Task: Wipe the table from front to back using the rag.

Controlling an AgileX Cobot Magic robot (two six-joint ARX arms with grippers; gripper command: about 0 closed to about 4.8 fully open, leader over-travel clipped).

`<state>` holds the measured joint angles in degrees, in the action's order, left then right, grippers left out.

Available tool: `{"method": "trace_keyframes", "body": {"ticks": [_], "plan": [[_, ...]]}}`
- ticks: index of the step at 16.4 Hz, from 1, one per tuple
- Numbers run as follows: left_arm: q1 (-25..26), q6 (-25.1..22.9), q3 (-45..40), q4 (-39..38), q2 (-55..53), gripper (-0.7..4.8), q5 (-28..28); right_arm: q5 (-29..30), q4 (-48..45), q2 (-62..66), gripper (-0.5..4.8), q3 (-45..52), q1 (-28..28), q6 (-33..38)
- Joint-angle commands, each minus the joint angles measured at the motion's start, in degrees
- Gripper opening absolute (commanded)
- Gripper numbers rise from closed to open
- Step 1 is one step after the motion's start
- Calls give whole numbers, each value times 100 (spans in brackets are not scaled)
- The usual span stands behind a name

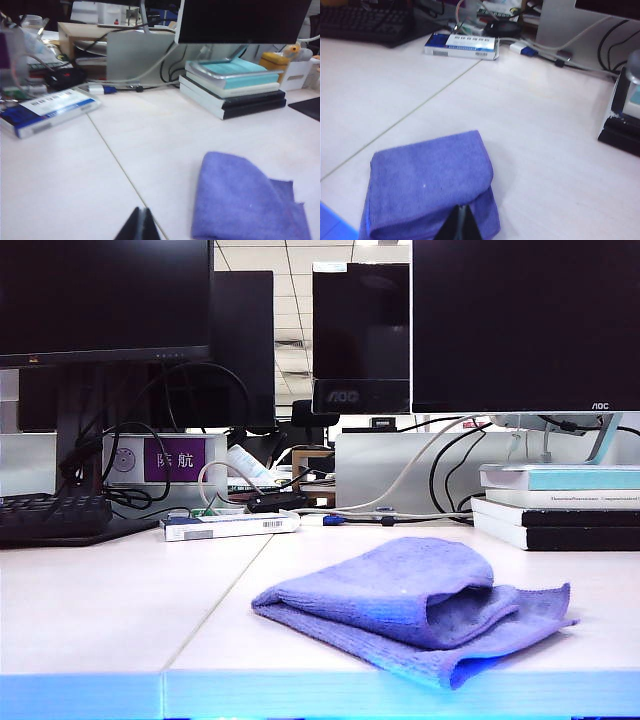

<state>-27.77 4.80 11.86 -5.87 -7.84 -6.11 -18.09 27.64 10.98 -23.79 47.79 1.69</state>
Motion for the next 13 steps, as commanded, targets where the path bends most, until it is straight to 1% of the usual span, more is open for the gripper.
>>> {"method": "trace_keyframes", "body": {"ticks": [1,3,4,5,7,9,10,11,13], "plan": [[-4,37,-595,820,-4,-5,42,4,-44,9,-5,-31,0,20],[-4,13,-778,820,2,-5,341,11,-44,9,-5,-31,-2,20],[37,13,-876,820,79,-5,601,7,-44,9,-5,-31,0,20],[208,13,-955,831,144,-5,579,7,-44,9,-5,-33,-2,20],[680,13,-1099,824,291,-5,297,9,-42,9,-5,-31,-2,20],[1335,13,-1143,660,417,-5,68,9,-42,9,-5,-31,-2,20],[1681,2,-1143,568,442,-5,70,9,-42,9,-5,-31,-2,17],[1921,-37,-1143,459,442,-5,77,9,-44,7,-5,-33,-2,20],[2273,-192,-1143,221,452,-5,85,7,-42,7,-5,-31,-2,20]]}}
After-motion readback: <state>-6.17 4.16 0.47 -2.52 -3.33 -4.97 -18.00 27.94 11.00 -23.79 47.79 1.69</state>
